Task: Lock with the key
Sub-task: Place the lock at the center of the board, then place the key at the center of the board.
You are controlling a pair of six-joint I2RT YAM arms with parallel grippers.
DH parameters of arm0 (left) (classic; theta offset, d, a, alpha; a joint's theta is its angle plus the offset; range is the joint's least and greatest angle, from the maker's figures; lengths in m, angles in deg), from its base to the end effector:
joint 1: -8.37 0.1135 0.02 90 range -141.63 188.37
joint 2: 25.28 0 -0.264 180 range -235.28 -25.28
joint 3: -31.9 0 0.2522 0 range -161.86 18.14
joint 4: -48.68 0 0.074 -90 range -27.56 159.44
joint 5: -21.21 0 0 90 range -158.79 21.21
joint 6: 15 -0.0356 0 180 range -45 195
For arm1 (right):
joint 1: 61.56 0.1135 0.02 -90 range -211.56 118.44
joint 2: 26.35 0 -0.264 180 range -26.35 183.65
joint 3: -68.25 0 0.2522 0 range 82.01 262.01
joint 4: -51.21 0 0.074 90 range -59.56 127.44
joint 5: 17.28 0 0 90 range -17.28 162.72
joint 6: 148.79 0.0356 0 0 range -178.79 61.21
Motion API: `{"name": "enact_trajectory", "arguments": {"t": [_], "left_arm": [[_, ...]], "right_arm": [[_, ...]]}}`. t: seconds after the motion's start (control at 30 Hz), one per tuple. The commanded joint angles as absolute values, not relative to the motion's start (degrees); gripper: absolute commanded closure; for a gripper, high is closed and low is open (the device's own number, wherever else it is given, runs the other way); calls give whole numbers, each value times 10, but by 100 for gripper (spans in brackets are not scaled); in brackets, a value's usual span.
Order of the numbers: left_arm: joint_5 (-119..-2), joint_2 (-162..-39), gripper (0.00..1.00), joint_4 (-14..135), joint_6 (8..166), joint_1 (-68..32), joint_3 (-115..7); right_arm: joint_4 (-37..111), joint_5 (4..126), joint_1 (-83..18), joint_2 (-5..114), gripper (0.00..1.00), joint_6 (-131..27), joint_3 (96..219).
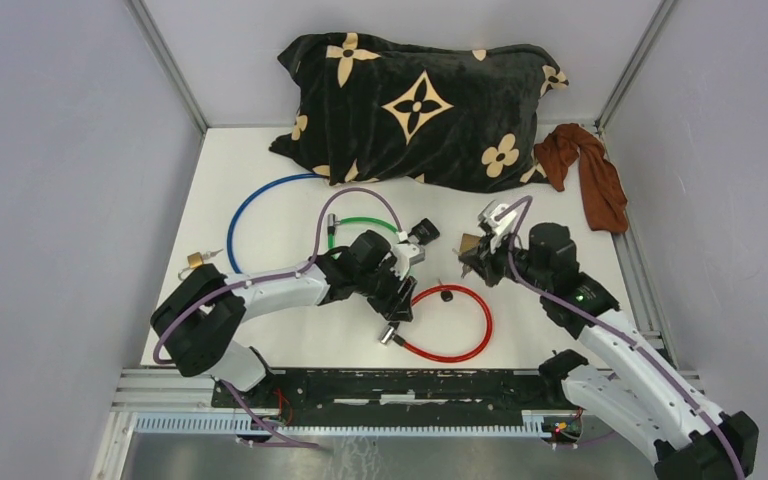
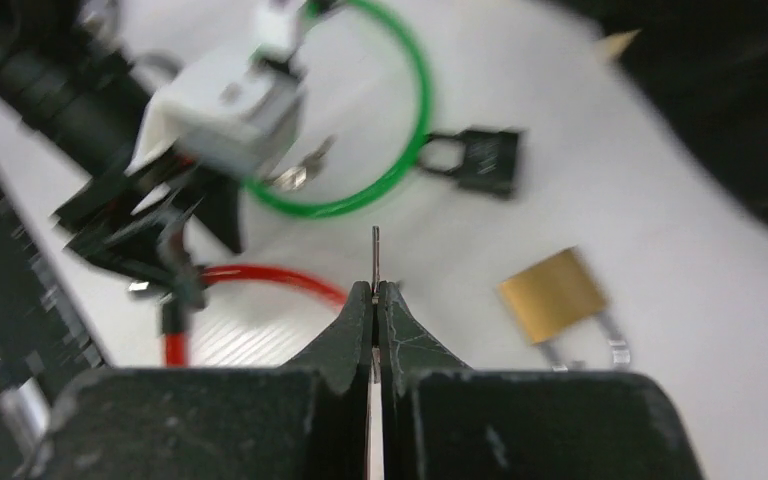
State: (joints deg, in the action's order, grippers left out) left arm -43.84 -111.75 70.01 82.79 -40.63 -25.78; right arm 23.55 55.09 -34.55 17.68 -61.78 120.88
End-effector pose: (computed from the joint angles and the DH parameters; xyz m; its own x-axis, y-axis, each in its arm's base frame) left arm 0.1808 -0.2309 0.1740 -0.6156 0.5209 -0.5914 0.7855 0.4656 -0.4076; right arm 0.1569 0.0921 0.2995 -0.2547 -0.1856 -0.9490 -0.7021 0.7104 0.0495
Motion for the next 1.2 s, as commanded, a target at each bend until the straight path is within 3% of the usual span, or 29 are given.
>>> {"name": "enact_trajectory", "arguments": {"t": [0.0,0.03,0.07,0.3,0.47,0.63,0.77,0.9,1.03,1.17], "left_arm": [[-475,-1110,32,687,859,-409,-281],[-475,-1104,8,681,858,-408,-276],[-476,-1095,1,674,854,-408,-273],[-521,-1029,0,719,789,-403,-300],[-545,-1017,0,877,710,-326,-395],[-621,-1116,0,1156,626,-187,-592],[-749,-1195,0,1262,632,-88,-659],[-759,-1238,0,1254,646,43,-674],[-736,-1303,0,1221,649,177,-716],[-743,-1378,0,1203,645,216,-741]], "right_arm": [[268,411,-304,197,100,-546,1122],[285,422,-290,200,100,-533,1103],[302,429,-281,205,100,-520,1087],[352,494,-191,310,99,-466,1030],[290,572,-173,348,57,-482,1070],[253,635,-172,317,23,-515,1116],[235,700,-171,296,13,-546,1146],[269,770,-172,269,2,-568,1154],[320,763,-172,241,2,-599,1139],[346,773,-173,242,2,-604,1126]]}}
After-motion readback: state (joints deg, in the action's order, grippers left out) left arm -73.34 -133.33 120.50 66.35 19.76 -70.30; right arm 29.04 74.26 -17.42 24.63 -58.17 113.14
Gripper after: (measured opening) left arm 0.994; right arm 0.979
